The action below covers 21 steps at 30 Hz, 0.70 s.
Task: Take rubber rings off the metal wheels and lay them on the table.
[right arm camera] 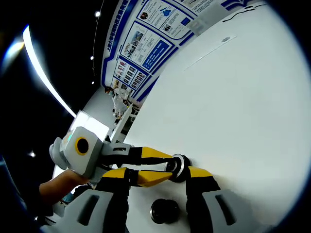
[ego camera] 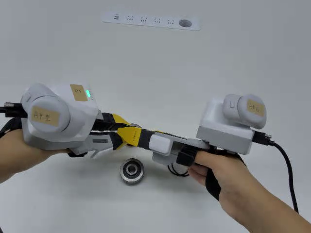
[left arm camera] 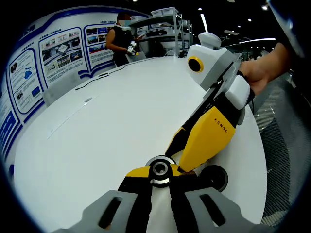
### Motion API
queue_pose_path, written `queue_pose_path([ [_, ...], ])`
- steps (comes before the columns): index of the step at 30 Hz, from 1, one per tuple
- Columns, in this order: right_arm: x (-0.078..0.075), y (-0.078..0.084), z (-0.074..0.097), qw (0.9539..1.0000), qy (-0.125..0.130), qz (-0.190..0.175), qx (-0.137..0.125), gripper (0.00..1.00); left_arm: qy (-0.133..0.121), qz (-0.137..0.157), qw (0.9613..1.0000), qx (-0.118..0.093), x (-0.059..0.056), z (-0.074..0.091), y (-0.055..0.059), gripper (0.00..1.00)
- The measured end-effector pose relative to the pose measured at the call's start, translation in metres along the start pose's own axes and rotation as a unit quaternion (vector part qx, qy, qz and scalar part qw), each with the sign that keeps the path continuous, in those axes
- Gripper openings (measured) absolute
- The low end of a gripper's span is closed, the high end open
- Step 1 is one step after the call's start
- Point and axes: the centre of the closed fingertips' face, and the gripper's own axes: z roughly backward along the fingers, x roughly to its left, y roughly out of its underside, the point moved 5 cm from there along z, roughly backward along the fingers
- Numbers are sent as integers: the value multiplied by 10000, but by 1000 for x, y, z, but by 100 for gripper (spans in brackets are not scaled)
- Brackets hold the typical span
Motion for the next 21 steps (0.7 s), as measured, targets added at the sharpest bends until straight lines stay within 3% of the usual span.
queue_pose_path([
  [10,-26,-3,0,9982,548,-221,12,8,0,6,10000,-11,0,0,0,13],
  [14,-26,-2,2,9977,621,-276,12,3,4,0,10000,-18,0,0,0,13],
  [21,-25,-2,2,9962,735,-466,19,2,0,6,10000,-28,0,0,0,13],
])
